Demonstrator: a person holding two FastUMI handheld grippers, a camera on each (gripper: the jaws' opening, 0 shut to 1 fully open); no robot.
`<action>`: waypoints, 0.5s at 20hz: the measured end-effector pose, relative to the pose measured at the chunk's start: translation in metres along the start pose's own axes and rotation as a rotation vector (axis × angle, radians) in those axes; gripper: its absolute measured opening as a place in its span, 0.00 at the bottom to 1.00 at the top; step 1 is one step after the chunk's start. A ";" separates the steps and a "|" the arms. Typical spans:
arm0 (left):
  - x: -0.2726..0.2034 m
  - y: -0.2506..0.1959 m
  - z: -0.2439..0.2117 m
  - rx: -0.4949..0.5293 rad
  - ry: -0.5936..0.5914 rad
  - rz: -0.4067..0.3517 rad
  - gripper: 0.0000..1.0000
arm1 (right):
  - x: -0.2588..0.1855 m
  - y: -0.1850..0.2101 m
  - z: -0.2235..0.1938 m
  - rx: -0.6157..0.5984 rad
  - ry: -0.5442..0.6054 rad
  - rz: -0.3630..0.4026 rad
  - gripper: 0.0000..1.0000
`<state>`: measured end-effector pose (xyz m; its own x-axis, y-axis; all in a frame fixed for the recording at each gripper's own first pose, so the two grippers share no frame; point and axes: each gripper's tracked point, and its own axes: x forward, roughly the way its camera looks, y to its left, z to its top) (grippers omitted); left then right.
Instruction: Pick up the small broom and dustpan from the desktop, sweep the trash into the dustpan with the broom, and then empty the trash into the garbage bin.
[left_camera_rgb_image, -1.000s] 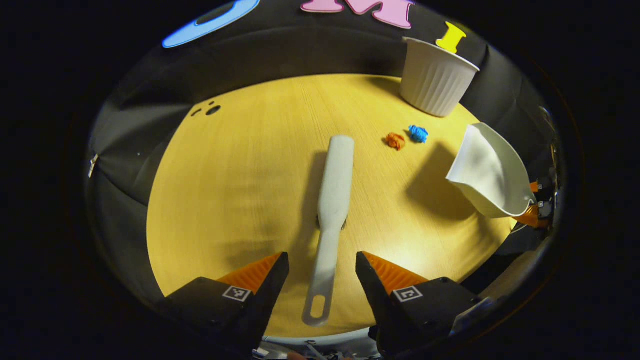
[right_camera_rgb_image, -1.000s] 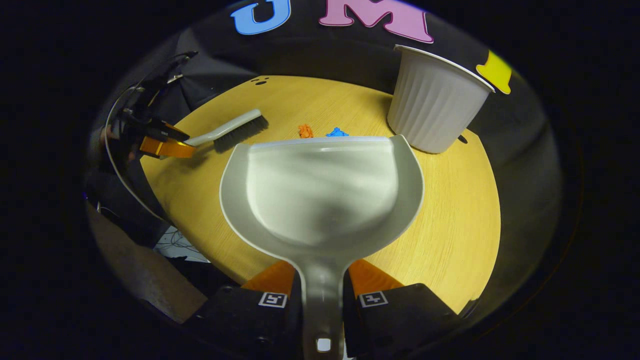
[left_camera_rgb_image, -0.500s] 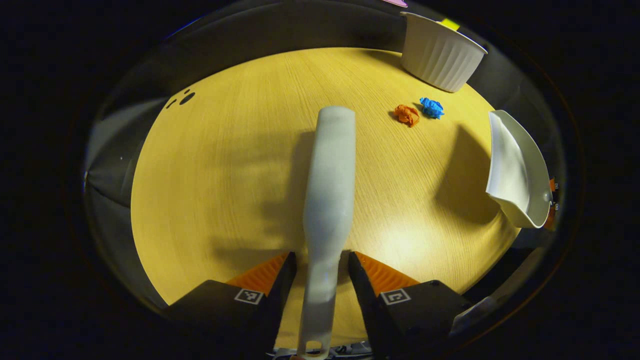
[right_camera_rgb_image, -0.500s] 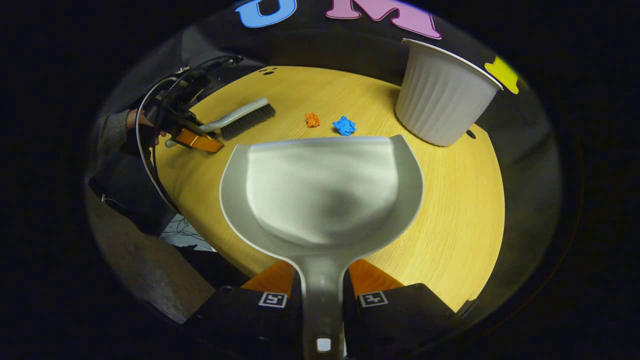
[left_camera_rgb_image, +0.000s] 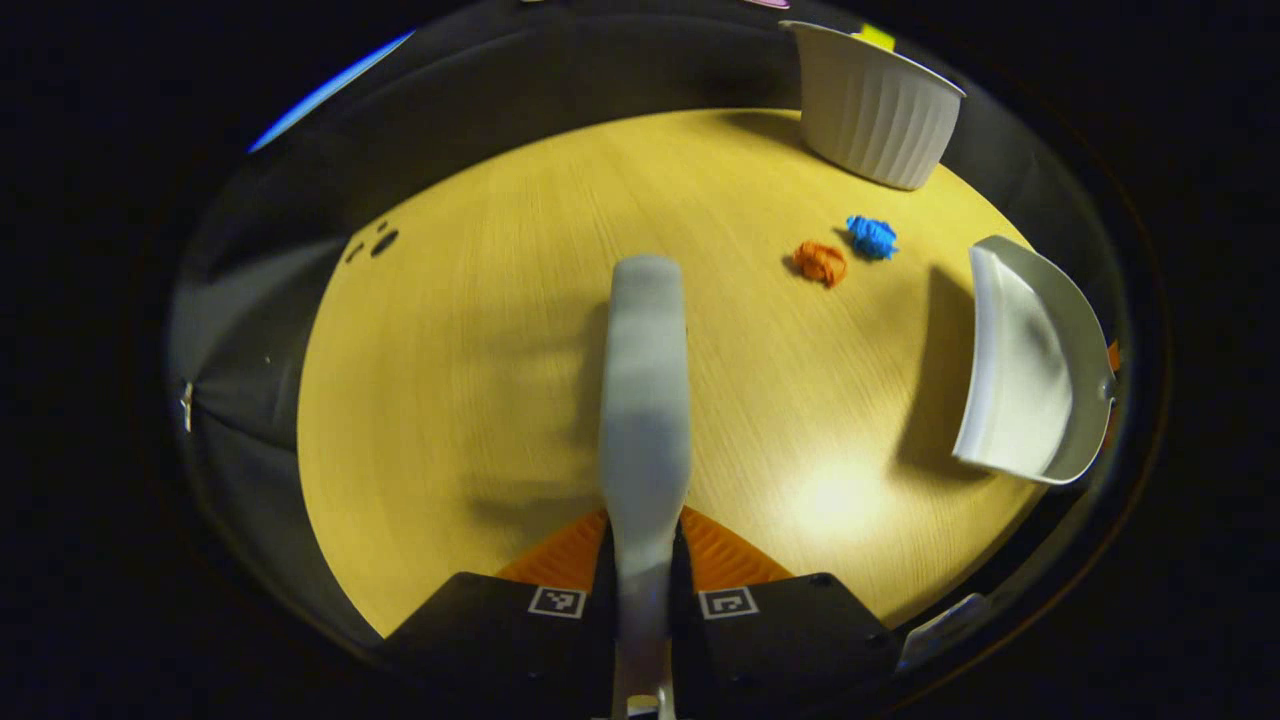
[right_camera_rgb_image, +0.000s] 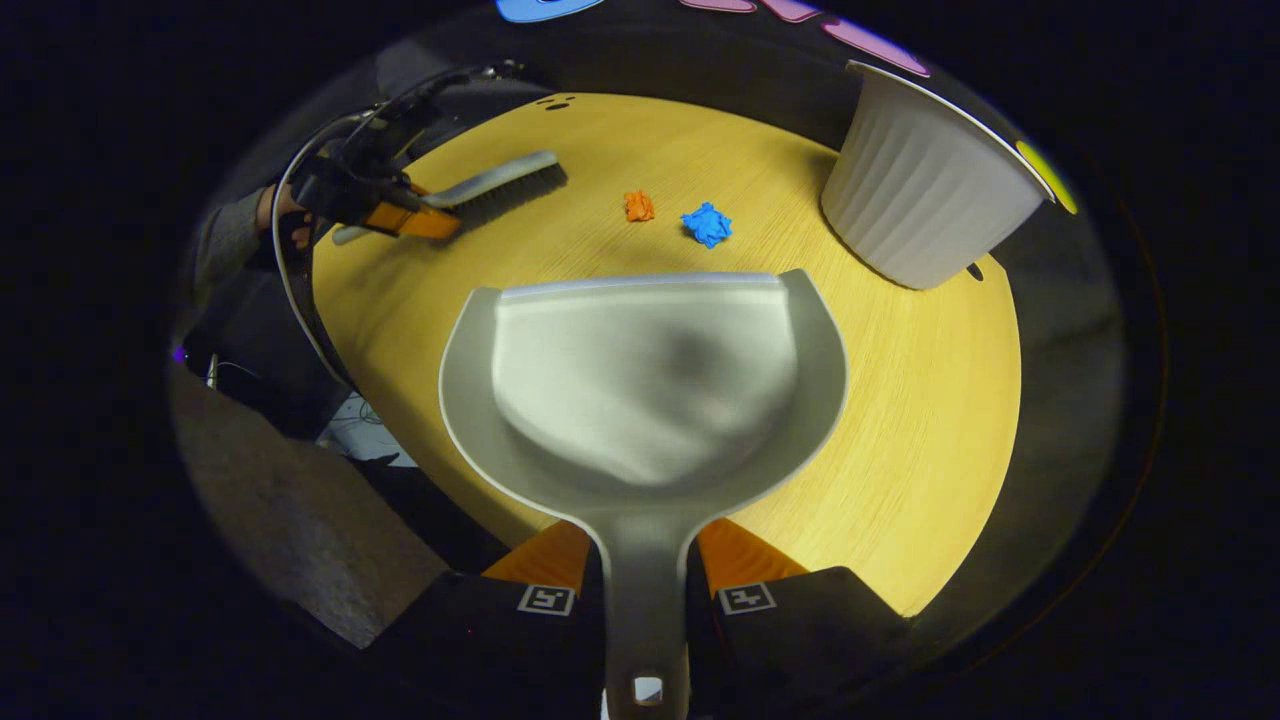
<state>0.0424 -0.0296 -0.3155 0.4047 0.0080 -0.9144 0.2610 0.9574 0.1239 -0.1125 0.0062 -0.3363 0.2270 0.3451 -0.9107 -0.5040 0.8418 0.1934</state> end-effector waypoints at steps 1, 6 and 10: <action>0.001 -0.006 0.012 0.008 -0.009 -0.008 0.27 | 0.002 -0.003 0.002 0.010 0.017 0.006 0.37; 0.024 -0.033 0.065 0.071 -0.026 -0.034 0.27 | 0.016 -0.022 0.008 0.030 0.084 0.023 0.37; 0.043 -0.055 0.092 0.155 -0.028 -0.038 0.27 | 0.025 -0.032 0.013 0.020 0.088 0.032 0.42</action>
<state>0.1263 -0.1083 -0.3257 0.4154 -0.0377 -0.9089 0.4080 0.9007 0.1492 -0.0799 -0.0065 -0.3602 0.1366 0.3346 -0.9324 -0.4926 0.8395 0.2291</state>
